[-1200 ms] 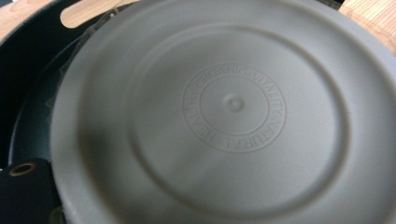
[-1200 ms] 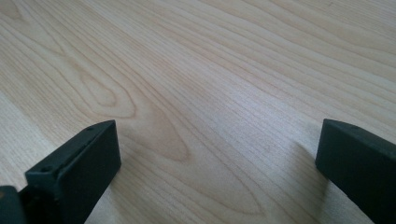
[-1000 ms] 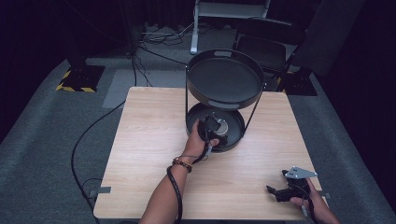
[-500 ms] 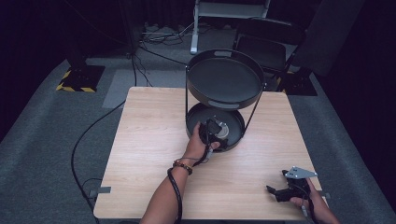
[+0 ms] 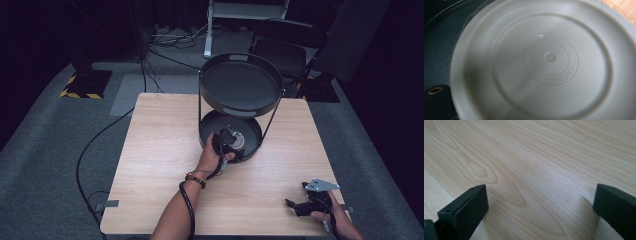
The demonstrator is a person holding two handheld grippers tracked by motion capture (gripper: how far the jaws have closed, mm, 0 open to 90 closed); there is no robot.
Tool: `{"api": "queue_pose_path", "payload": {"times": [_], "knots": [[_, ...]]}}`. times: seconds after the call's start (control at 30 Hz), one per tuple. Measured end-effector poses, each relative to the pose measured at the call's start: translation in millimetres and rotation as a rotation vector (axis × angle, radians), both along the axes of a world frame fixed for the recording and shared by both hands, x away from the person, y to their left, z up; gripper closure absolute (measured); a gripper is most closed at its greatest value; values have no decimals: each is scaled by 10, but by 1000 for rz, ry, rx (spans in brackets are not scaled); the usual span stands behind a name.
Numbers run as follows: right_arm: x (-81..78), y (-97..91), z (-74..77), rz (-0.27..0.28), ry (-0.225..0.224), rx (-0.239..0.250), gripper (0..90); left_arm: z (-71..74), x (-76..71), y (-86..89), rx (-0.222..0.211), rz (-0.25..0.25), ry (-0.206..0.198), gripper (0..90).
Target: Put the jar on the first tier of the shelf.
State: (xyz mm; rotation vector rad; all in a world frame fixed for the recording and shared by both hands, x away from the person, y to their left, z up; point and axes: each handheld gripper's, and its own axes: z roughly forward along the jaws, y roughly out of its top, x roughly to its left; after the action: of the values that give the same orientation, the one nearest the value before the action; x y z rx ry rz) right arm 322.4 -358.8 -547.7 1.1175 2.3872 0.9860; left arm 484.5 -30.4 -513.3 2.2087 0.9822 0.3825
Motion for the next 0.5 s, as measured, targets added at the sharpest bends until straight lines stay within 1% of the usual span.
{"api": "queue_pose_path", "payload": {"times": [0.17, 0.23, 0.27, 0.4, 0.43, 0.5], "knots": [[0, 0, 0, 0, 0, 0, 0, 2, 2, 0, 1, 0, 5, 83], [0, 0, 0, 0, 0, 0, 0, 4, 10, -2, 3, -11, 13, 73], [0, 0, 0, 0, 0, 0, 0, 9, 17, 2, 4, -18, 24, 64], [0, 0, 0, 0, 0, 0, 0, 17, 20, 0, 27, -25, 39, 49], [0, 0, 0, 0, 0, 0, 0, 20, 17, -2, 33, -23, 35, 45], [0, 0, 0, 0, 0, 0, 0, 26, 15, -1, 31, -23, 36, 37]]}}
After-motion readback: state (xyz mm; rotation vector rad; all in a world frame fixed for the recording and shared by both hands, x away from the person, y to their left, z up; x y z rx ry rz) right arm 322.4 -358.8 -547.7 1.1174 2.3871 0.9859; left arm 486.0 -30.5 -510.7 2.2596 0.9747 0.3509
